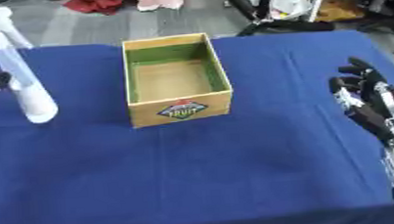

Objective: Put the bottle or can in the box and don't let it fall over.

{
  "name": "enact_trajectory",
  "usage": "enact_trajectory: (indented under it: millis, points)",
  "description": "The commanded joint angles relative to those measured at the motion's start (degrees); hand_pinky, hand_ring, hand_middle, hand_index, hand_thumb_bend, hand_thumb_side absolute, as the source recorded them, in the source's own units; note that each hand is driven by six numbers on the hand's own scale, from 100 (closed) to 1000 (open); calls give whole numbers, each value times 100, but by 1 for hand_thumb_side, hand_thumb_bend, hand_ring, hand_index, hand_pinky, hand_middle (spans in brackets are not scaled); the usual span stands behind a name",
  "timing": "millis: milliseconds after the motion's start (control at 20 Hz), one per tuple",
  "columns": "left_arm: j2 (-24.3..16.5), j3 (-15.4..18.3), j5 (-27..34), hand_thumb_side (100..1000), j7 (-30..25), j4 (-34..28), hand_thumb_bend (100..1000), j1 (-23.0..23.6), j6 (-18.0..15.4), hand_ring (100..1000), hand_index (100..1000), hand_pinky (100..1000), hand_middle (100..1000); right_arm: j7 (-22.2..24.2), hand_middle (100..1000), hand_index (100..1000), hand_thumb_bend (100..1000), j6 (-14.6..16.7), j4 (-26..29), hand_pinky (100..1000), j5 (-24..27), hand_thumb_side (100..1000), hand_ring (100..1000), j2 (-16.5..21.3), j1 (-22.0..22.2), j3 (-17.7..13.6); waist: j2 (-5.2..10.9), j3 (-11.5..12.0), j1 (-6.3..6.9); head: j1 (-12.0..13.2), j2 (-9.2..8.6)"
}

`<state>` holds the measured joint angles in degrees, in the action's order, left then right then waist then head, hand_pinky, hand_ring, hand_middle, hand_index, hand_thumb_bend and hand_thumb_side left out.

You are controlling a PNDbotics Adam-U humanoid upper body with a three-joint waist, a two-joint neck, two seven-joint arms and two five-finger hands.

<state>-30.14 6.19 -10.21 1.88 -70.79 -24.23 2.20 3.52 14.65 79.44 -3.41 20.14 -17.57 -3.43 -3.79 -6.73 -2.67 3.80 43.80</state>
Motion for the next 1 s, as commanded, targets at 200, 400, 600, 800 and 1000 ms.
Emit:
enact_trajectory:
  millis: [200,400,600,800,1000]
  points:
    - [-246,-109,-34,669,36,754,745,-556,-263,736,927,814,826,59,819,957,284,15,130,841,68,585,813,32,-125,32,5,-127,-32,86,32]
    - [-224,-212,-181,664,-42,1187,739,-840,-378,734,926,811,824,79,819,954,281,16,124,841,93,587,813,14,-127,49,-15,-203,-63,122,32]
    - [-195,-256,-285,622,-86,1492,703,-1043,-443,731,906,811,820,104,819,953,278,17,108,841,116,588,813,-3,-127,71,-28,-259,-89,152,32]
    - [-165,-300,-327,501,-192,1655,599,-1135,-490,730,848,811,814,104,819,951,272,18,98,841,133,589,813,-8,-123,70,-30,-283,-91,173,32]
    - [-129,-331,-341,276,-290,1776,415,-1137,-526,716,691,808,785,109,819,950,264,15,90,840,146,591,812,-21,-121,77,-28,-286,-87,166,32]
